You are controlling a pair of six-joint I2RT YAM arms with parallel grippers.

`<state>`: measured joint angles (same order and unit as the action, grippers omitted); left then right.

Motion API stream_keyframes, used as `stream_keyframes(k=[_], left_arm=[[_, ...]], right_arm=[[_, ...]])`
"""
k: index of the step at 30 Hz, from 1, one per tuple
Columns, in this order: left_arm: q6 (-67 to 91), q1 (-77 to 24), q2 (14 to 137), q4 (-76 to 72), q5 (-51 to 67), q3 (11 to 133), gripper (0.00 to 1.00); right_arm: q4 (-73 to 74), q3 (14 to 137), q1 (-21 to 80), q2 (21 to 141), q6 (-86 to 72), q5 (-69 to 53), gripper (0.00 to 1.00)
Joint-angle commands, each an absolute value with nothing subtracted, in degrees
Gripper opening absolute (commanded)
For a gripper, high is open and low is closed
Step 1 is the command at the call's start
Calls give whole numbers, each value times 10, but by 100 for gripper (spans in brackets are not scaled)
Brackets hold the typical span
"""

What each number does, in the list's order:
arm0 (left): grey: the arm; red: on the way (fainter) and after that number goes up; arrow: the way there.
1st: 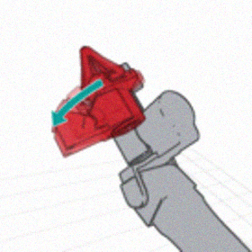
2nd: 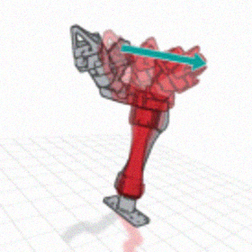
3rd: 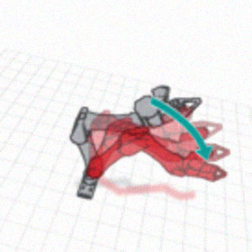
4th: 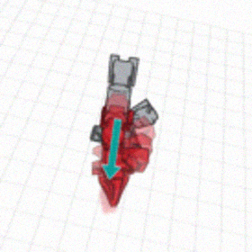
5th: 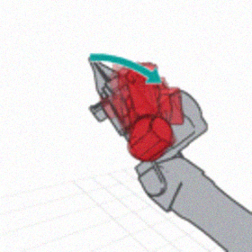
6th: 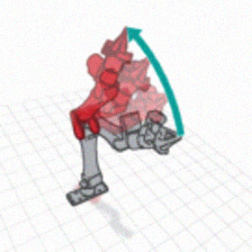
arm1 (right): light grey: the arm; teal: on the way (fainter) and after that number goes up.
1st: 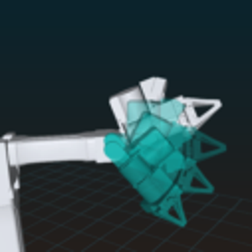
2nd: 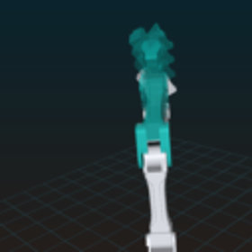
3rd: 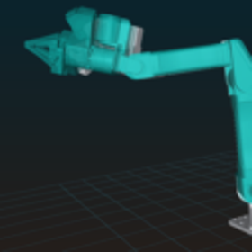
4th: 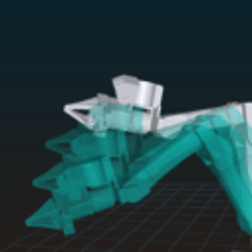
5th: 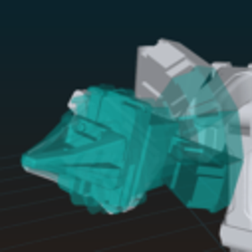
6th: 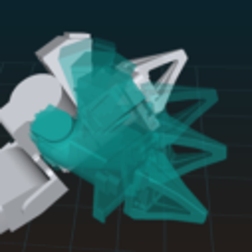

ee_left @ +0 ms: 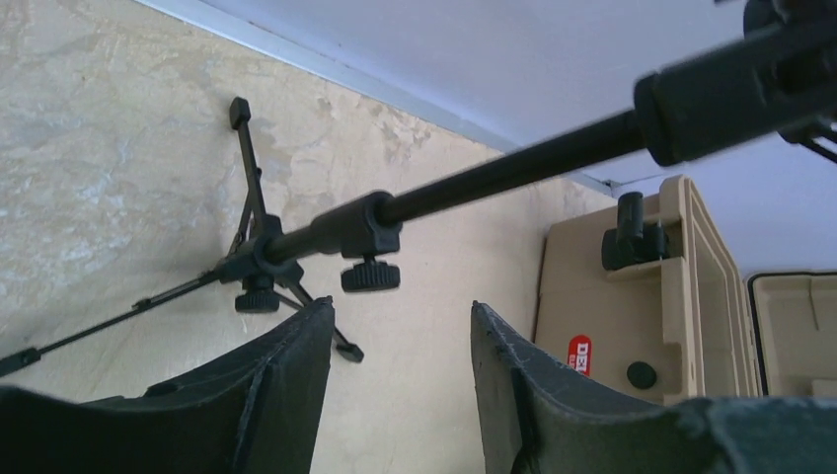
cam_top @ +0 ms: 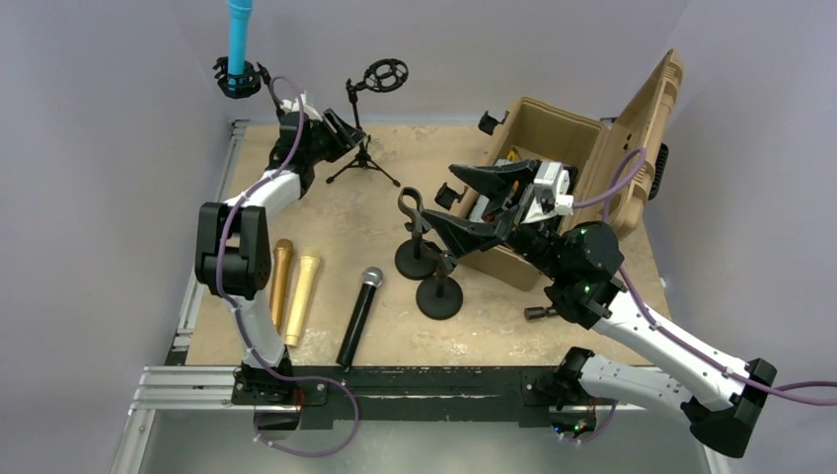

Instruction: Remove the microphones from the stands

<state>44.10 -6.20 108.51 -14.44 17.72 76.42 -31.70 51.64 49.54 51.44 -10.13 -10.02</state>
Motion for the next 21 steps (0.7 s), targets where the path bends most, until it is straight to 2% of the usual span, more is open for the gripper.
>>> stream_keyframes(k=[1, 13, 18, 21], left_arm=[[460, -54, 1115, -204, 198, 812, 50], [463, -54, 1155, -183, 198, 842, 41], [478, -54, 1150, -199, 202, 821, 41], [477, -54, 1155, -184, 205, 830, 34]], right_arm=[[-316, 539, 495, 520, -107, -94, 91], [-312, 541, 495, 531, -108, -91, 91], [-315, 540, 495, 531, -111, -93, 91], [-316, 540, 495, 532, -112, -95, 91]])
